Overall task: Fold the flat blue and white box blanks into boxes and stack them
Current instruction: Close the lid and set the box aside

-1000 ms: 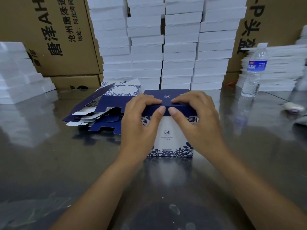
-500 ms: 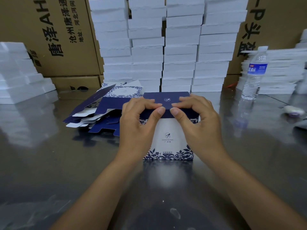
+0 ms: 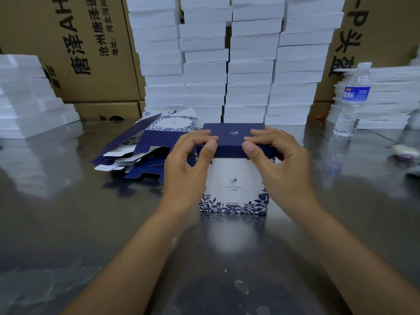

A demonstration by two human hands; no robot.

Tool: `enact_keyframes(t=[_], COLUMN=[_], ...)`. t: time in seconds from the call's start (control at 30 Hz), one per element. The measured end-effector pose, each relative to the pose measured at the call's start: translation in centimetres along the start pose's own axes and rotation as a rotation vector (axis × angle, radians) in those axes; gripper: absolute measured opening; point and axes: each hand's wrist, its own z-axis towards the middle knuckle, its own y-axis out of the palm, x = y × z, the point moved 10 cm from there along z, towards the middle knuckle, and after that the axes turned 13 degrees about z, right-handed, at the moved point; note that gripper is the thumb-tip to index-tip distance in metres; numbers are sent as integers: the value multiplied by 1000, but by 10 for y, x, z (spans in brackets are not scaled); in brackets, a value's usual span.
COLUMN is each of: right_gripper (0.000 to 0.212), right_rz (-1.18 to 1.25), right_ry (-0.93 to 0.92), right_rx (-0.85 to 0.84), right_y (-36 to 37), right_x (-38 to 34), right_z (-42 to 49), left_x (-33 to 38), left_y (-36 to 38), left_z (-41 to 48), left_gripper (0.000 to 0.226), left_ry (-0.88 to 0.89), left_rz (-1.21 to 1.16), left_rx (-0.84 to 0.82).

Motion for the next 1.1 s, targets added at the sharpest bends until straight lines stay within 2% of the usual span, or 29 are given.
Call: enact_keyframes(t=[0.23, 0.33, 0.53, 0.6, 0.7, 0.87, 1.0, 1.1], right_gripper=[9, 8, 5, 16, 6, 4, 17, 17], right_rz=[141, 127, 129, 151, 190, 195, 183, 170], right_ry=[147, 151, 168, 191, 189, 184, 158, 155], right_rx=[40, 44, 56, 82, 98, 82, 61, 55], right_y=[-7, -8, -11, -13, -15, -14, -12, -12], right_x=[16, 17, 22, 24, 25, 29, 29, 30], right_z=[0, 1, -3, -5, -5, -4, -3, -2], left_x=[-3, -6, -7, -7, -6, -9, -11, -13], left_y=[1, 5, 5, 5, 6, 6, 7, 8], left_z=[4, 8, 10, 10, 10, 9, 9, 8], left_gripper=[17, 22, 22, 22, 23, 22, 21, 18], left_ry=[-1, -20, 1, -10, -7, -31, -26, -36], left_rz=[-27, -72, -87, -98, -97, -118, -114, -132], left_rx=[-41, -105, -114, -126, -140, -149, -163, -172])
